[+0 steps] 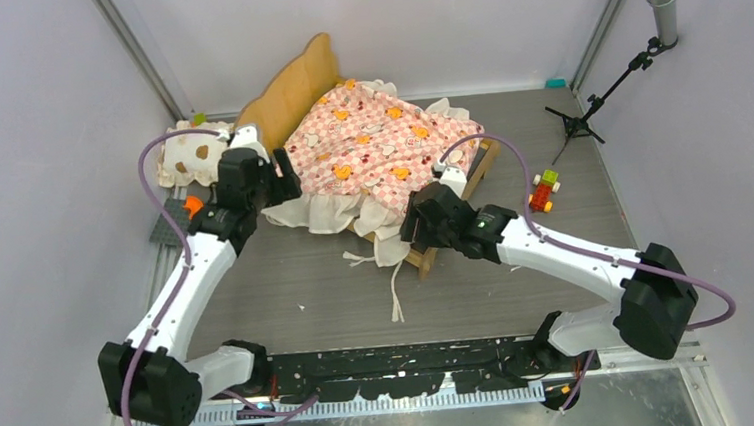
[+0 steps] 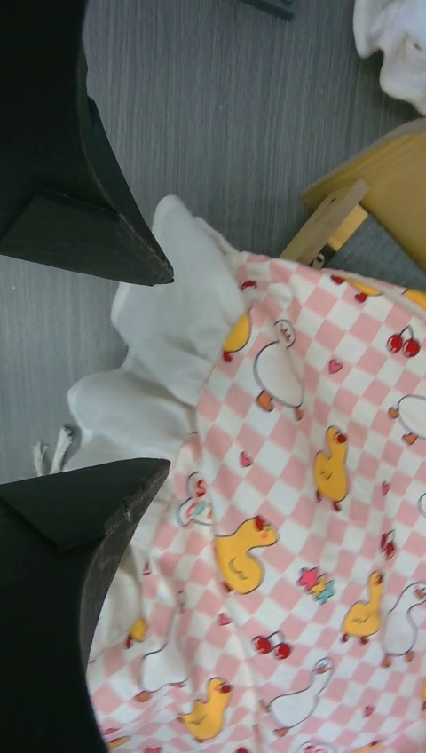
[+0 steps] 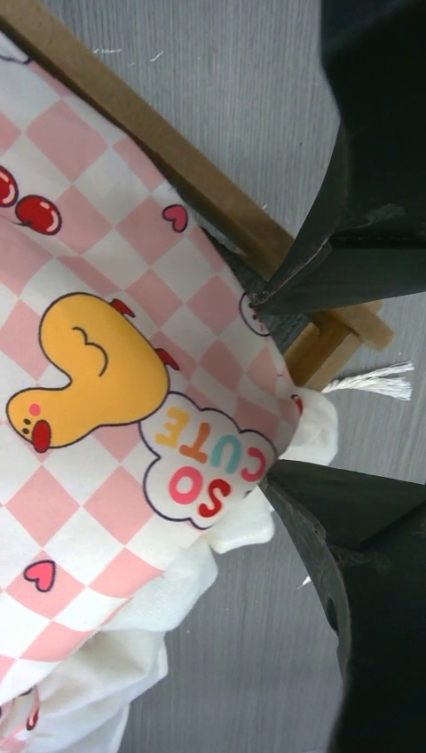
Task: Set up the pet bed
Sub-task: Adjust the mattress on the bed frame.
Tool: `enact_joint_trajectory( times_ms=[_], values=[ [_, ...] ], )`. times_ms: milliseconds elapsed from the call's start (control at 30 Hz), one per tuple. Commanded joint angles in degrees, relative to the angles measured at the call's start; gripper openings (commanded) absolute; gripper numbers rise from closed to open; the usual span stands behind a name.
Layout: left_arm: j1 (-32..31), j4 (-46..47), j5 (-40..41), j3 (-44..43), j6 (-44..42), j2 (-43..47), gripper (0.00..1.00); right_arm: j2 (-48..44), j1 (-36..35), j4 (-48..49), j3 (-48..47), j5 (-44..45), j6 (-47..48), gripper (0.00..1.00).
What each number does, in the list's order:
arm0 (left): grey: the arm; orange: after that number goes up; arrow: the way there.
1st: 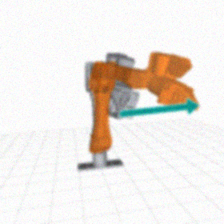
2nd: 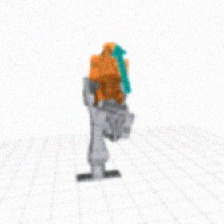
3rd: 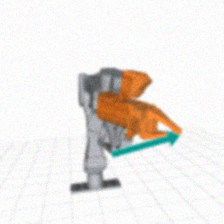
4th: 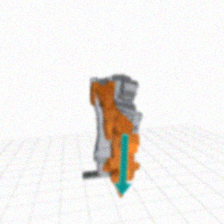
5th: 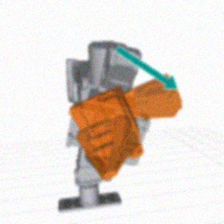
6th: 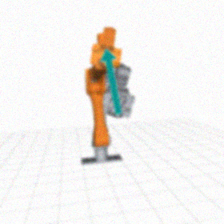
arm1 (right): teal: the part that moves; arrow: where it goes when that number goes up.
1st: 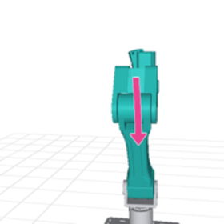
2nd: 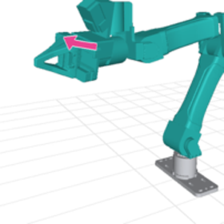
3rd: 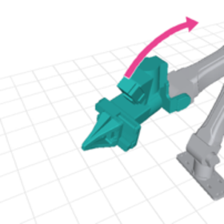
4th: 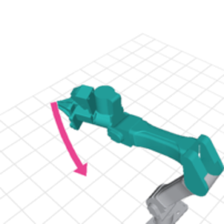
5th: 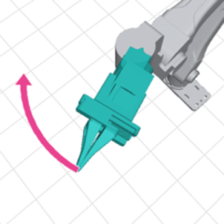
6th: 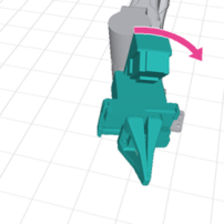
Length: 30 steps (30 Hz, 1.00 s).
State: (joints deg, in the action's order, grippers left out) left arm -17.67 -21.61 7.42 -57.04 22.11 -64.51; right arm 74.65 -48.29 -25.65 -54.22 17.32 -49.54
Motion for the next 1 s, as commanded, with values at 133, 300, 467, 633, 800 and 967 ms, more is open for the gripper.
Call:
enact_joint_trajectory(
  times_ms=[133,300,467,633,800,967],
  values=[
    [4.04,5.91,-4.19,-8.2,3.32,-12.68,0.73,4.46,-1.0,1.72,-4.78,9.25,-4.25,0.66],
    [4.04,10.51,-3.76,-8.32,4.3,-18.71,0.74,6.9,-1.14,1.15,-5.17,12.04,-4.83,0.66],
    [4.05,11.07,-1.85,-9.24,3.12,-22.67,0.74,7.26,-1.6,0.86,-4.56,14.42,-5.32,0.51],
    [4.04,12.32,-0.27,-9.86,2.42,-25.75,0.52,4.92,-1.76,-1.44,-4.26,14.11,-3.98,0.13],
    [4.05,11.34,2.79,-11.97,0.07,-27.39,0.02,4.85,-1.88,-8.66,-6.94,12.73,-2.19,0.01],
    [4.05,11.43,6.15,-12.43,-0.99,-27.84,0.0,2.52,-2.1,-14.24,-7.12,13.04,-0.99,0.01]
  ],
)
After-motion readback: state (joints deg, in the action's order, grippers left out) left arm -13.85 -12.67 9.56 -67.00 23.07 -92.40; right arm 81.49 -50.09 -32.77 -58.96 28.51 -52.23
